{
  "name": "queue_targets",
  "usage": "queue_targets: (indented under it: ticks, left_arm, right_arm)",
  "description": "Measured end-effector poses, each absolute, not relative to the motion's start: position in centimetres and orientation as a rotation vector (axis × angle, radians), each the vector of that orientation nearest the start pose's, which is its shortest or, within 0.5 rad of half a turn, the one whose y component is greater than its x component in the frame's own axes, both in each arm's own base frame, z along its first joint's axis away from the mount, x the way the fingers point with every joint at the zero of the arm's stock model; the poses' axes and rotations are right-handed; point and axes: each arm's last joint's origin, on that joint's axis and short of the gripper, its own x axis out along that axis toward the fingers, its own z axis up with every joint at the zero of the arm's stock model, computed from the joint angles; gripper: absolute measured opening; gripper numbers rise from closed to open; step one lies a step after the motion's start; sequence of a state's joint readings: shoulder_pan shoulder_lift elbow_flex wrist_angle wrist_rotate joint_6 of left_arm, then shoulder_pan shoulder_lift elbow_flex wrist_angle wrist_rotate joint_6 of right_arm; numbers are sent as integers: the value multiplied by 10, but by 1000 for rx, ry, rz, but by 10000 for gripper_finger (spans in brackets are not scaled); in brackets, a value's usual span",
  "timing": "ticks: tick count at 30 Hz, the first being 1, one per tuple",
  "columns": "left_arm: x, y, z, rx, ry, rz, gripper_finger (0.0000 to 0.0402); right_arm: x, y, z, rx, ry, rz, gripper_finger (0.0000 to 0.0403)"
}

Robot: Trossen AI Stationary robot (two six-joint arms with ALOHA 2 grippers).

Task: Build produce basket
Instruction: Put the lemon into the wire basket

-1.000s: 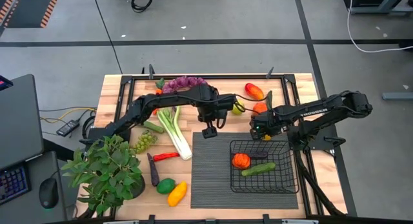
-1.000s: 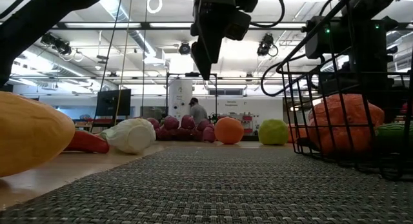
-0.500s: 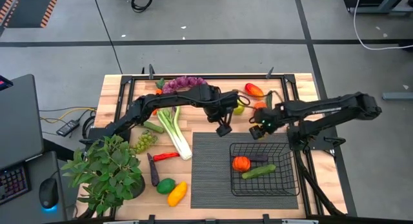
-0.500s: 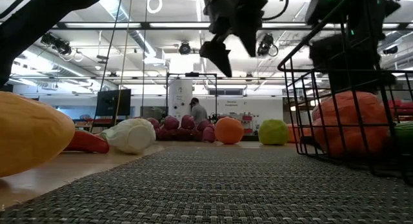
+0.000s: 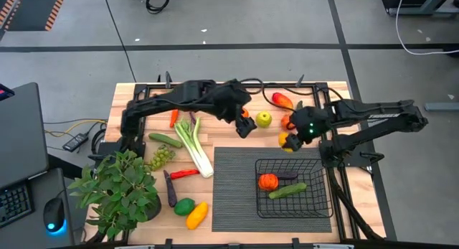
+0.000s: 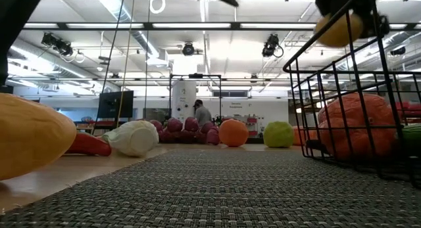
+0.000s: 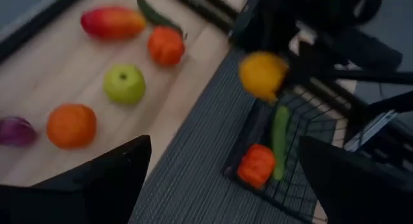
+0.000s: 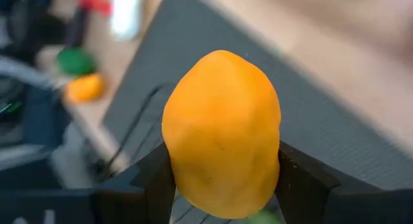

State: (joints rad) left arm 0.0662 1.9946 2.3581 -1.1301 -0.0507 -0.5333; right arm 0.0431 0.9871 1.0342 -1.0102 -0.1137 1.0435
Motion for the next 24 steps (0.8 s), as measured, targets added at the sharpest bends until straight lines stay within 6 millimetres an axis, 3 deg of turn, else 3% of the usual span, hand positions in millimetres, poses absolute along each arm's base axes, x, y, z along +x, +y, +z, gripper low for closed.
queue_targets:
  ticks: [7,14,24]
  left_arm:
    - [386,26,446,-505,627,304,396]
    - [381,22,446,-435,670,278,396]
    - [374,14,443,-307,753,233,396]
  right_arm:
    - [166,46,323,1111,1080,-242,241]
    - [160,78,314,1144,1218,-300,241]
    - [165,95,308,1197,1131,-445,293]
